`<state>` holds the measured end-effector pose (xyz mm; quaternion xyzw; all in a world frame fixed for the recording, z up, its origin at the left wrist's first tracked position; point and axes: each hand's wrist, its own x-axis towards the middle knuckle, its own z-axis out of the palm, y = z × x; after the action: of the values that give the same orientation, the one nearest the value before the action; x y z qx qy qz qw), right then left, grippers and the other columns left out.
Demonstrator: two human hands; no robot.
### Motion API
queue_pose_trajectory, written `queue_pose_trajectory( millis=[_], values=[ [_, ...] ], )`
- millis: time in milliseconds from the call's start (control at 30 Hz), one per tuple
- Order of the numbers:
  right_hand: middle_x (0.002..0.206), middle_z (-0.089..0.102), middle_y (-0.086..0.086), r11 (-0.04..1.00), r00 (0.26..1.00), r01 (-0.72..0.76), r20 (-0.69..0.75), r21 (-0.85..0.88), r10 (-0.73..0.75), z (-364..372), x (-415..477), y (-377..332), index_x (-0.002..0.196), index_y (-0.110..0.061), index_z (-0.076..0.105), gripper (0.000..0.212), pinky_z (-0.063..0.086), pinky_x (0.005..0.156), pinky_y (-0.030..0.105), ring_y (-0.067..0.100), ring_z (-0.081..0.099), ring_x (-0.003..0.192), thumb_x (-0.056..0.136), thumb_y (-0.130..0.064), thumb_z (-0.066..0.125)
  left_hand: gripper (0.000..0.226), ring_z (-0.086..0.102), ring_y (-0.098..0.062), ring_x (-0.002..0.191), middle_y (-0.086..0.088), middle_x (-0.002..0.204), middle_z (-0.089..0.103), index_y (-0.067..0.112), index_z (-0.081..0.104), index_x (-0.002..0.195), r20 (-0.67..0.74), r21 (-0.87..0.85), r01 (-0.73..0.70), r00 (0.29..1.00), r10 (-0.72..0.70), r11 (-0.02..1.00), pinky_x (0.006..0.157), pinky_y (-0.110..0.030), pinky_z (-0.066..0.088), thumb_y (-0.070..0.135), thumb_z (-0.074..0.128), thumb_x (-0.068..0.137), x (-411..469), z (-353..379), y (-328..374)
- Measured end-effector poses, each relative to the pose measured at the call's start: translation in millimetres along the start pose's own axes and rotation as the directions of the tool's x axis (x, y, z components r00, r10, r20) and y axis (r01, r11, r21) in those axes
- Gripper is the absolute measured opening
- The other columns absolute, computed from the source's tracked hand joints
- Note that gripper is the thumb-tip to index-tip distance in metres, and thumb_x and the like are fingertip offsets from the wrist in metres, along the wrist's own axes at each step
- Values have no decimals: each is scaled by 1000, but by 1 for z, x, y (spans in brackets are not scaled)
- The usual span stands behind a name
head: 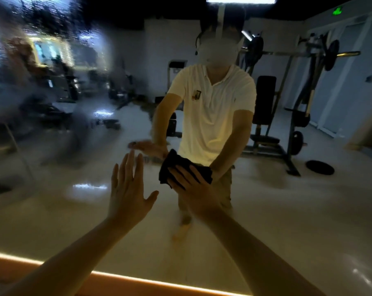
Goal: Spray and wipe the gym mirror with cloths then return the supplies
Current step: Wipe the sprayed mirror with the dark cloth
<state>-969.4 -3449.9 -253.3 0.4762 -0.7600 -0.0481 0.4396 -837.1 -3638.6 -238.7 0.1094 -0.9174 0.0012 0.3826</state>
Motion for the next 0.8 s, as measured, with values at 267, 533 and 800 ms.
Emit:
queue_pose_trajectory(
  millis=[267, 533, 800],
  values=[
    [161, 41, 13, 956, 960, -280, -61, -85, 275, -26, -118, 99, 154, -17, 45, 47, 34, 120, 53, 34, 36, 151, 108, -29, 50, 144, -8, -34, 160, -21, 172, -12, 4, -10, 164, 65, -267, 235, 972, -226, 935, 128, -54, 10, 72, 77, 71, 11, 38, 83],
    [166, 27, 23, 785, 784, -619, -38, 21, 620, -24, -191, 119, 158, -11, 34, 58, 27, 123, 58, 41, 23, 155, 104, -27, 48, 151, -11, -35, 160, -21, 171, -14, 4, -17, 162, 5, -248, 230, 972, -237, 941, 128, -54, 13, 73, 79, 69, 12, 50, 84],
    [161, 33, 14, 891, 893, -440, -52, 109, 447, 16, -145, 48, 153, -16, 43, 72, 28, 122, 59, 40, 30, 150, 90, -17, 78, 129, 1, -38, 160, -20, 173, -5, 5, 1, 165, 37, -144, 21, 999, -15, 989, 126, -61, 19, 43, 87, 78, 0, 39, 40]
  ],
)
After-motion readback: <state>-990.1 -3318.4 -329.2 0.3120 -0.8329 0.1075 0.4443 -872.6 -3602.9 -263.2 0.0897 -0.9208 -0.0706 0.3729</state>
